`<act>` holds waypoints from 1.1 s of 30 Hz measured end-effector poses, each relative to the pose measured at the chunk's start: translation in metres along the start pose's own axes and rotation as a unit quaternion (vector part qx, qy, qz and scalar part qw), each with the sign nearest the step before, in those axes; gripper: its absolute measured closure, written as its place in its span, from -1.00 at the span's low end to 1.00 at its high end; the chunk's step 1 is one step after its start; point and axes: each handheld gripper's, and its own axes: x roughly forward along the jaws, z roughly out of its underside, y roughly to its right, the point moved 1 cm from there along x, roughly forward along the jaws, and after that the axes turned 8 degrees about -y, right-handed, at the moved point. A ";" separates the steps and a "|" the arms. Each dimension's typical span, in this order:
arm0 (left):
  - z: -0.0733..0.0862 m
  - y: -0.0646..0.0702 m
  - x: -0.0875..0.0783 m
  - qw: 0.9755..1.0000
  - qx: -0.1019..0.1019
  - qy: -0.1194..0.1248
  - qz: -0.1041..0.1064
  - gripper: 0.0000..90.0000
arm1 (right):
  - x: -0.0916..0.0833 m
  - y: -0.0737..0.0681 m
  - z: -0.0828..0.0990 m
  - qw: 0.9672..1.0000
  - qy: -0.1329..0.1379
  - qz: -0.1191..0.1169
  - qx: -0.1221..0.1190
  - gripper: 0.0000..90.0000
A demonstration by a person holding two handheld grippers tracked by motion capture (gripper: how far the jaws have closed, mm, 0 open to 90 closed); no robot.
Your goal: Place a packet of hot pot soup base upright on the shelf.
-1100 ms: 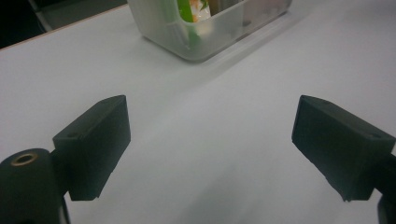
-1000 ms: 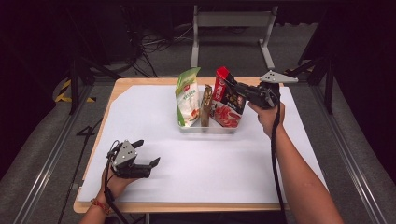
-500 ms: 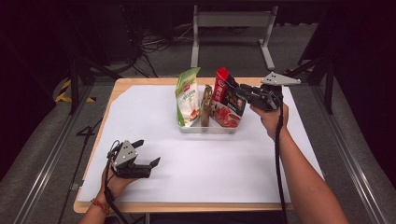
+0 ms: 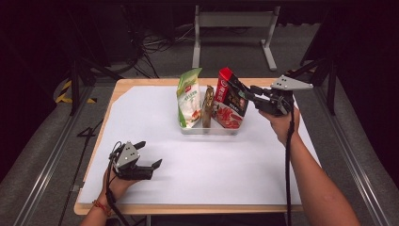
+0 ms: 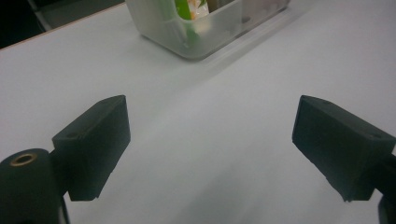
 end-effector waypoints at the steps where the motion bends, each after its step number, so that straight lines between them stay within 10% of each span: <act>1: 0.000 0.000 0.000 1.000 0.000 -0.001 0.000 -0.73 | -0.001 0.000 0.001 1.000 0.001 -0.001 0.001 0.41; 33: 0.000 0.002 0.001 1.000 0.007 -0.007 0.000 -0.74 | -0.025 -0.010 0.051 0.998 -0.034 0.028 -0.051 0.08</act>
